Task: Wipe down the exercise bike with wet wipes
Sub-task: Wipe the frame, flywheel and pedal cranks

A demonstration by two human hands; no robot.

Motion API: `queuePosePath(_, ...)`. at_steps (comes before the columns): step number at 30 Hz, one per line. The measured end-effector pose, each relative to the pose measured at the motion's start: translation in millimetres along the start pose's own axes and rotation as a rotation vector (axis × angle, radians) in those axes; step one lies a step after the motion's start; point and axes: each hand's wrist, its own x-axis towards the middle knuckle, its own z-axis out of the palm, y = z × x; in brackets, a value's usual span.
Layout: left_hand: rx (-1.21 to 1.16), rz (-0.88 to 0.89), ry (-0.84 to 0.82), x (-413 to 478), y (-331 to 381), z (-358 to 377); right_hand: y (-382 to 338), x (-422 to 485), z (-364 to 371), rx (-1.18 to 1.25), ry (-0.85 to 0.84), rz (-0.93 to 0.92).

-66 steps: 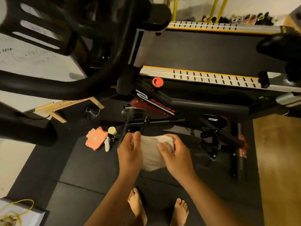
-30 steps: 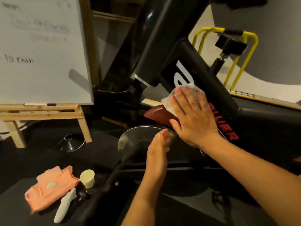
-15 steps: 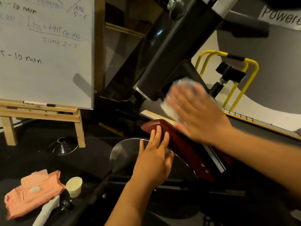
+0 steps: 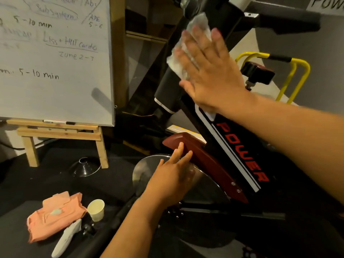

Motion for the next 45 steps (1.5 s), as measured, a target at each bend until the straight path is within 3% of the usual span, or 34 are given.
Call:
queuePosePath(3, 0.013, 0.013, -0.021, -3, -10, -9, -4, 16, -2, -0.047, -0.015, 0.05)
queuePosePath(7, 0.086, -0.004, -0.061, -5, -17, -9, -39, -24, 17, -0.121, -0.119, -0.188)
queuePosePath(12, 0.096, -0.009, -0.074, -1, -5, -2, -19, -104, 20, -0.185, -0.194, -0.35)
queuePosePath(15, 0.082, -0.001, -0.052, -1, -2, 2, 0, -66, 11, -0.178, -0.028, -0.168)
queuePosePath(18, 0.039, 0.006, -0.01, 0, -6, -1, 15, 11, -7, -0.109, 0.009, 0.035)
queuePosePath(20, 0.042, 0.008, -0.016, 1, -12, -4, 7, 34, -9, -0.141, 0.007, 0.045)
queuePosePath(26, 0.084, -0.023, -0.053, 3, -14, -12, -42, -66, 25, -0.153, -0.157, -0.317)
queuePosePath(31, 0.074, -0.022, -0.043, -2, -6, -8, 6, -201, 23, -0.072, -0.256, -0.582)
queuePosePath(35, 0.058, -0.034, -0.023, -5, 1, -3, 13, -198, 19, -0.098, -0.196, -0.597)
queuePosePath(39, 0.005, -0.154, 0.221, -9, 11, -2, -46, -113, 28, -0.066, -0.135, -0.359)
queuePosePath(42, -0.11, -0.118, 0.31, -13, 8, -3, -95, -111, 45, -0.06, -0.232, -0.468)
queuePosePath(45, -0.094, -0.122, 0.258, -13, -3, -4, -95, -154, 53, -0.06, -0.293, -0.513)
